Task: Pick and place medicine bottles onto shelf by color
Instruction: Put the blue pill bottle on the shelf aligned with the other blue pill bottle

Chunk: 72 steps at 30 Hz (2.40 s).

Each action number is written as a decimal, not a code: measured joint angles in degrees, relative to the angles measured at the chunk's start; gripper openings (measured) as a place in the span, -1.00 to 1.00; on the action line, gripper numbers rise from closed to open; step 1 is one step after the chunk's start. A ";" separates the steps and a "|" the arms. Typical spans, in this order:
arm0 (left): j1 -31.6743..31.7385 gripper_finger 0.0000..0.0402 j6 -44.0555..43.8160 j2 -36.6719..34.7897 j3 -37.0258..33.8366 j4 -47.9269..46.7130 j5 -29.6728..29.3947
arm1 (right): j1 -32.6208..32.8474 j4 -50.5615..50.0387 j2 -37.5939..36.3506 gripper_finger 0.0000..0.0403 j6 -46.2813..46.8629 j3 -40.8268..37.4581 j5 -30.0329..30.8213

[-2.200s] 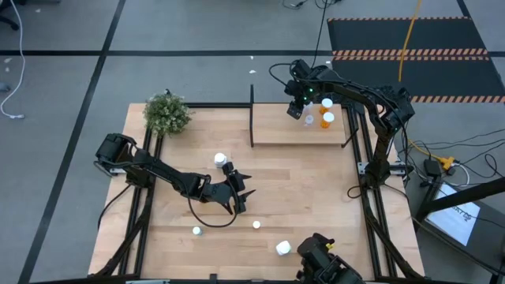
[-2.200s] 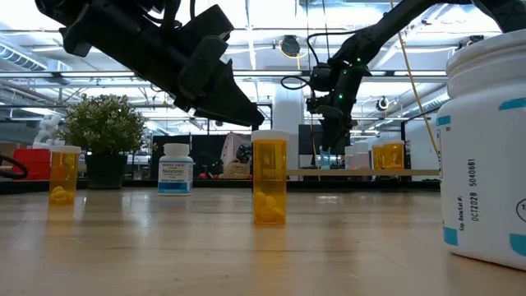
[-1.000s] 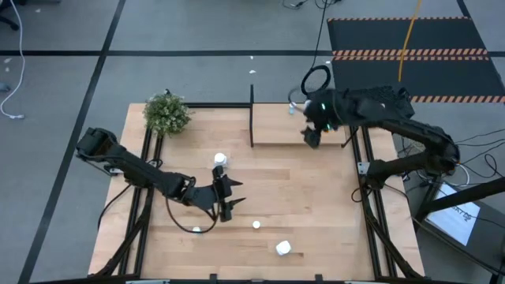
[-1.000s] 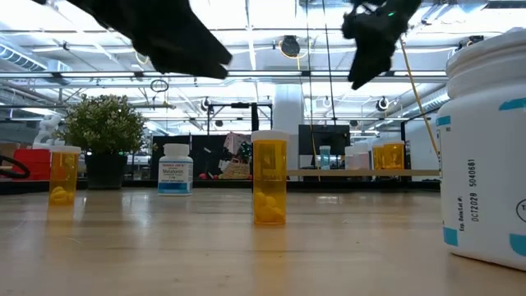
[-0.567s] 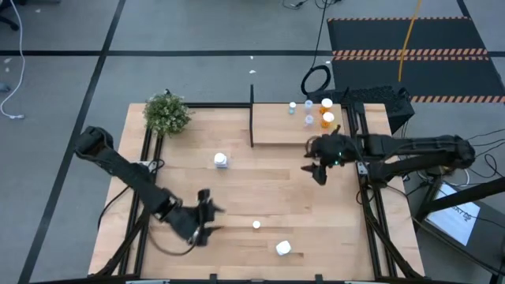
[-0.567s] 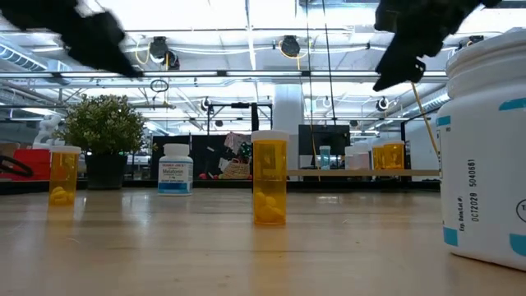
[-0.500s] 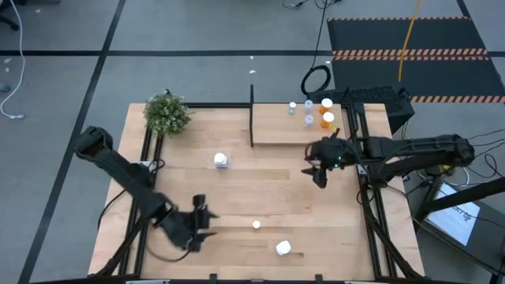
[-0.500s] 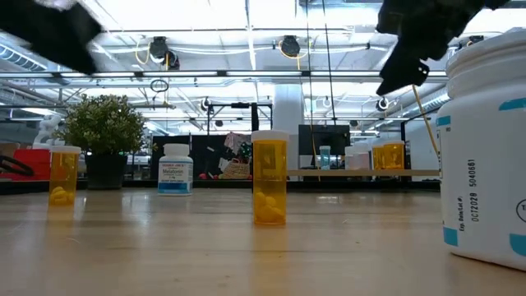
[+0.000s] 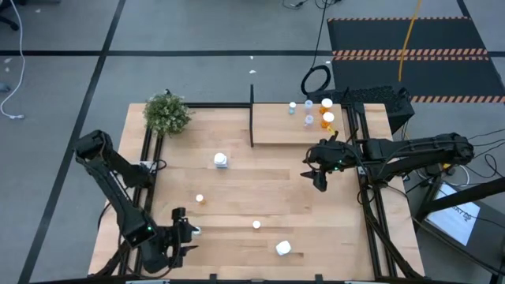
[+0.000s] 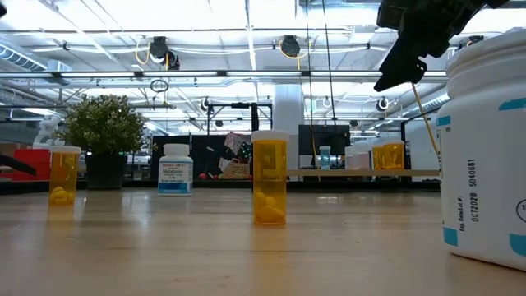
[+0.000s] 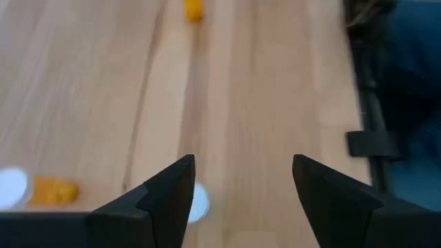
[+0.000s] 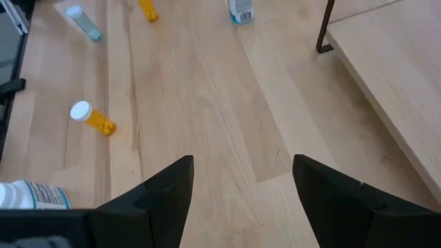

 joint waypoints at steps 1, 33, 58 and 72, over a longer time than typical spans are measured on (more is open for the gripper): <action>-0.17 0.27 -1.71 0.51 0.00 -1.12 -0.16 | 0.00 0.44 0.00 0.20 -0.25 0.00 0.00; -6.28 0.18 -26.59 20.80 -0.29 -6.33 -8.50 | -0.07 3.96 0.02 0.20 -2.60 0.01 0.09; -7.18 -0.32 -25.76 20.85 -12.02 14.27 -20.70 | -0.07 4.46 0.02 0.20 -1.54 0.02 0.15; -1.62 -0.44 -22.75 20.86 -12.01 14.30 -21.43 | 0.29 22.04 10.82 0.20 4.69 0.07 5.61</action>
